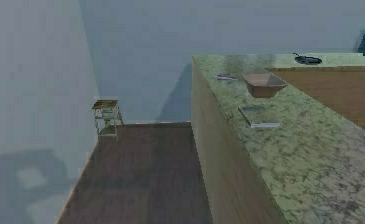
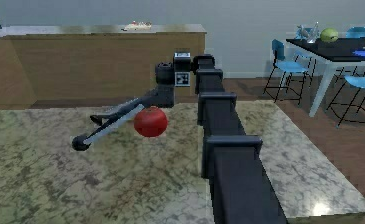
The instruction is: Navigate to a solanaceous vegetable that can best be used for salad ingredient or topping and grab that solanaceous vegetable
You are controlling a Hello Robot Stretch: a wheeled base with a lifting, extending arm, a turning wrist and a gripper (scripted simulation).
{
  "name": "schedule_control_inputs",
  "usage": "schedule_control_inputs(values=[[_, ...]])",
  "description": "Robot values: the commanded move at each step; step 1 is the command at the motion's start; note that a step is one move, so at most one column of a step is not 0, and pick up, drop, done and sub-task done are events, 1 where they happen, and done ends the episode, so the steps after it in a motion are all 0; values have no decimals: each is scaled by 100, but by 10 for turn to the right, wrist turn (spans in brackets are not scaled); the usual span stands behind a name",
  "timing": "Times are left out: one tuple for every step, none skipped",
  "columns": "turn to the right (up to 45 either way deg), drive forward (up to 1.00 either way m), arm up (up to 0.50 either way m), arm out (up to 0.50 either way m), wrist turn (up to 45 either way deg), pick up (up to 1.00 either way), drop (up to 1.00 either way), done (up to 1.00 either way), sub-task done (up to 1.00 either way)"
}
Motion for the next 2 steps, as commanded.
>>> schedule_control_inputs(values=[[0, 0, 0, 0, 450, 0, 0, 0, 0], [0, 0, 0, 0, 210, 0, 0, 0, 0]])
